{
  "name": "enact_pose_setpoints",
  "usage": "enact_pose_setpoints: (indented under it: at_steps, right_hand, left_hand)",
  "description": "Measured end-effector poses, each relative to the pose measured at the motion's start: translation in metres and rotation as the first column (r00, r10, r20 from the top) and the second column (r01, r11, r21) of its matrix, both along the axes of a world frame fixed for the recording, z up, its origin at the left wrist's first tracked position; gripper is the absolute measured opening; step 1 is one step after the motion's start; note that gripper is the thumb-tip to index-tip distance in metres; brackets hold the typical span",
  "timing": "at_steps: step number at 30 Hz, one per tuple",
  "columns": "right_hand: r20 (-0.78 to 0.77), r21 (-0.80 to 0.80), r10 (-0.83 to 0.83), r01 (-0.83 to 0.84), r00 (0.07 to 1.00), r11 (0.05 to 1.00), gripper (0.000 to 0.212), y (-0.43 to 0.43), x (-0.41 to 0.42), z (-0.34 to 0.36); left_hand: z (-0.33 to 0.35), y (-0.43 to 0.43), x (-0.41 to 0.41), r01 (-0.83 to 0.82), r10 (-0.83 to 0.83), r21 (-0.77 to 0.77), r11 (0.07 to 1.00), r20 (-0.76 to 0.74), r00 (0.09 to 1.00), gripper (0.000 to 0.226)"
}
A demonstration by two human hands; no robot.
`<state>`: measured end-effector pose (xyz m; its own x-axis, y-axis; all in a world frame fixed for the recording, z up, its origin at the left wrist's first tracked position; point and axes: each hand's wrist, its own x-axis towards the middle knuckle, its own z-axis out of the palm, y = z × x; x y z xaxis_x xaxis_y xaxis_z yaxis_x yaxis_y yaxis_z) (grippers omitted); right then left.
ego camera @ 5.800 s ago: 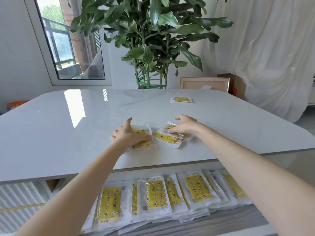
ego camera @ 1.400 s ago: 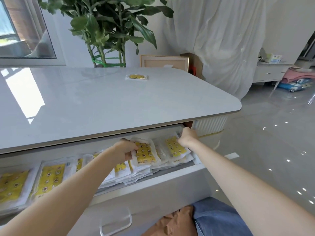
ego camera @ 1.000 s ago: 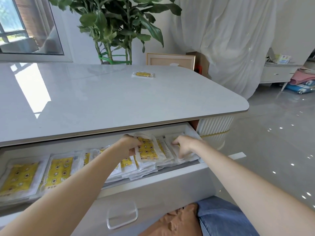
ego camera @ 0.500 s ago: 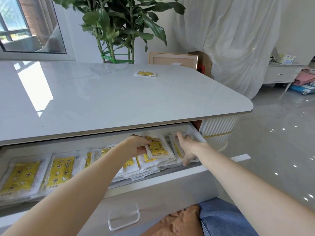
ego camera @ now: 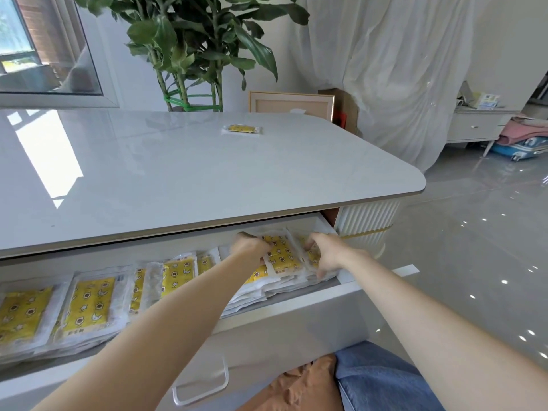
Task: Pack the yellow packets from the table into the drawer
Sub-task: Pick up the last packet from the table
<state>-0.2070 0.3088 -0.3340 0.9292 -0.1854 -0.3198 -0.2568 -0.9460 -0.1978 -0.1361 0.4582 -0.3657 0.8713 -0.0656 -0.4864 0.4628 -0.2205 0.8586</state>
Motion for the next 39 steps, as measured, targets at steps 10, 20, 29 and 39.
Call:
enact_pose_setpoints:
  at_steps: [10,20,29,39]
  right_hand:
    - [-0.004,-0.032,0.003,-0.003,1.0,0.999,0.063,0.005,-0.002,0.008]
    - [0.194,0.153,0.027,-0.058,0.981,0.986,0.027,0.034,-0.025,0.072]
    - [0.467,0.218,-0.048,-0.062,0.883,0.974,0.025,0.061,-0.002,0.109]
    - [0.482,0.201,-0.056,-0.048,0.874,0.978,0.042,0.075,0.115,0.091]
  left_hand:
    - [0.001,0.017,-0.006,0.157,-0.433,0.629,0.761,0.313,0.845,0.077]
    - [0.054,0.07,-0.037,0.418,-0.561,0.435,0.798,0.283,0.778,0.032]
    - [0.118,0.123,-0.041,0.412,-0.578,0.426,0.805,0.409,0.706,0.021]
    - [0.113,0.144,0.074,0.102,-0.582,0.699,0.708,0.496,0.644,0.039]
